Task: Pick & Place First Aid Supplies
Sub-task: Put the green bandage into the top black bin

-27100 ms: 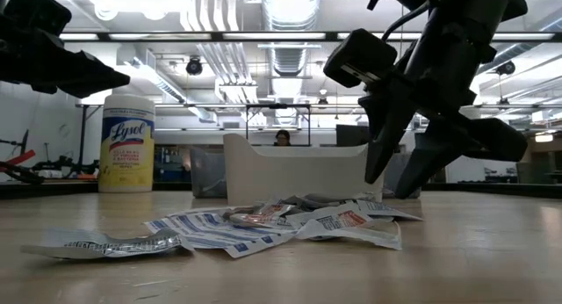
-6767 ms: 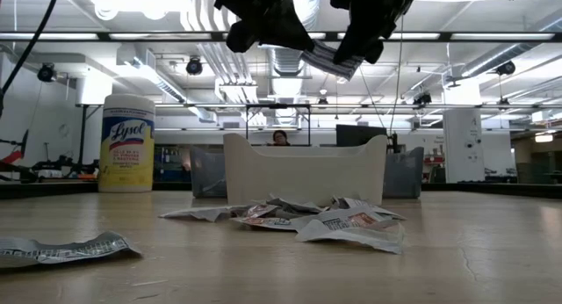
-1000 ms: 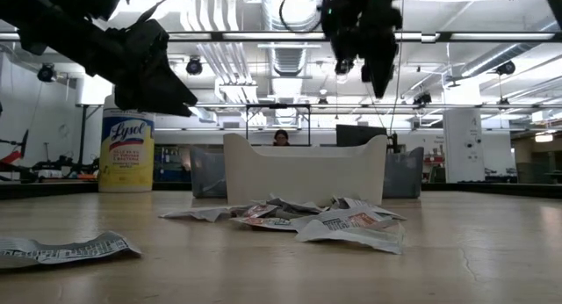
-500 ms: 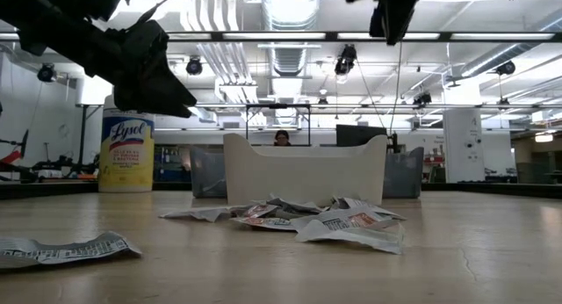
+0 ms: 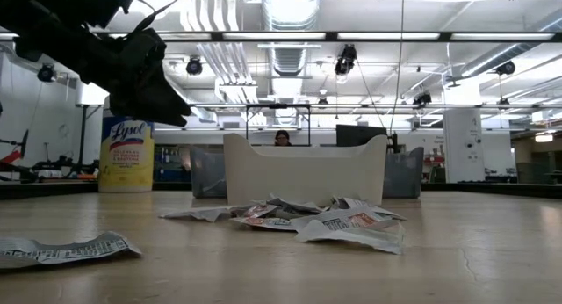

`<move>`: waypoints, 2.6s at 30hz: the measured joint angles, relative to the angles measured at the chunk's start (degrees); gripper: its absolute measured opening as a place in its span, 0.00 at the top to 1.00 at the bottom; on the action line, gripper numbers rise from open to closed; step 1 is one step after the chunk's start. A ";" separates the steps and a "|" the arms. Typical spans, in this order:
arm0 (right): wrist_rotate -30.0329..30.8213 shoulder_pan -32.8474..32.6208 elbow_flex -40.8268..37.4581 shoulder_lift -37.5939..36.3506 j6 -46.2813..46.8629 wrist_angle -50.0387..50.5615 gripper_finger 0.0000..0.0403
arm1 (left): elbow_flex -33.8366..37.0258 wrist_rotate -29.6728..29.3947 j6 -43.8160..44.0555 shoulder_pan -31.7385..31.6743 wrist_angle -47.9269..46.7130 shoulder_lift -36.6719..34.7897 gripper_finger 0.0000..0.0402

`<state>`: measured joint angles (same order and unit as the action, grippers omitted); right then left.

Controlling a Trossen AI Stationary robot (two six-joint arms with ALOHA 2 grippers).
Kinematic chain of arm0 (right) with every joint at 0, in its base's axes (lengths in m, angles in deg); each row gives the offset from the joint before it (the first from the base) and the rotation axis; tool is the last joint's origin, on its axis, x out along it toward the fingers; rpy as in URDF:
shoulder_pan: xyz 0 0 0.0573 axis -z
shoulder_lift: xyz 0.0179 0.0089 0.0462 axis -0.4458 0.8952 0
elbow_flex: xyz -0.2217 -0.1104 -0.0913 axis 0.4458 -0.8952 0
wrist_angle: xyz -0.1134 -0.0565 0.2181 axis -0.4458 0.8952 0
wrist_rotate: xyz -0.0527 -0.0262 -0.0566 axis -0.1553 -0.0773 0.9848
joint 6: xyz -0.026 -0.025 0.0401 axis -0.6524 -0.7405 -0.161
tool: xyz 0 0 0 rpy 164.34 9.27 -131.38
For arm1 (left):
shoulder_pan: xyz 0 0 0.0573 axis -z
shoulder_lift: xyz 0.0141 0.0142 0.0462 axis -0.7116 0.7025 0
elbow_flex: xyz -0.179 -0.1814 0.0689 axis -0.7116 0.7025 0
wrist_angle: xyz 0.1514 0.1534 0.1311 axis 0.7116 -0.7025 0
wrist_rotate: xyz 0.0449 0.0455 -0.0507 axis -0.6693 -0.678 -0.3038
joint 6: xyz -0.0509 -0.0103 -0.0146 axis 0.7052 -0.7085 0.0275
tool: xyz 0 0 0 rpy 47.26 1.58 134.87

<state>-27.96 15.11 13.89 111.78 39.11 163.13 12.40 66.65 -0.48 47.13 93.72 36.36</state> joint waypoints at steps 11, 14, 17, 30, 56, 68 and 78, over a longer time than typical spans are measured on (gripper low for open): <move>4.83 -11.04 -2.75 2.64 9.84 -14.61 0.92 | 0.02 0.01 0.14 -0.01 -0.02 -0.02 0.46; 4.81 -12.83 -5.03 3.22 11.83 -19.92 0.92 | 0.04 0.01 0.14 -0.01 -0.02 -0.02 0.46; 4.71 -14.07 -7.02 4.03 15.09 -22.96 0.92 | 0.04 0.02 0.12 0.00 -0.04 -0.02 0.46; 4.68 -16.55 -9.81 11.11 16.58 -34.59 0.92 | 0.07 0.00 -0.97 -0.01 -1.47 -0.04 0.46; 4.16 -16.49 -9.84 22.33 44.21 -39.48 0.80 | 2.07 11.80 -11.20 0.17 -6.83 -8.07 0.46; 1.43 -16.00 -10.21 24.81 51.71 -39.54 0.66 | 3.82 12.10 -11.17 0.28 -6.95 -9.82 0.46; -3.20 -14.96 -9.11 28.67 53.86 -39.82 0.66 | 3.82 12.09 -11.49 0.28 -6.89 -9.75 0.46</move>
<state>-31.16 0.15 4.78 140.45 92.97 123.31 16.23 78.74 -11.96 47.41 86.83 26.61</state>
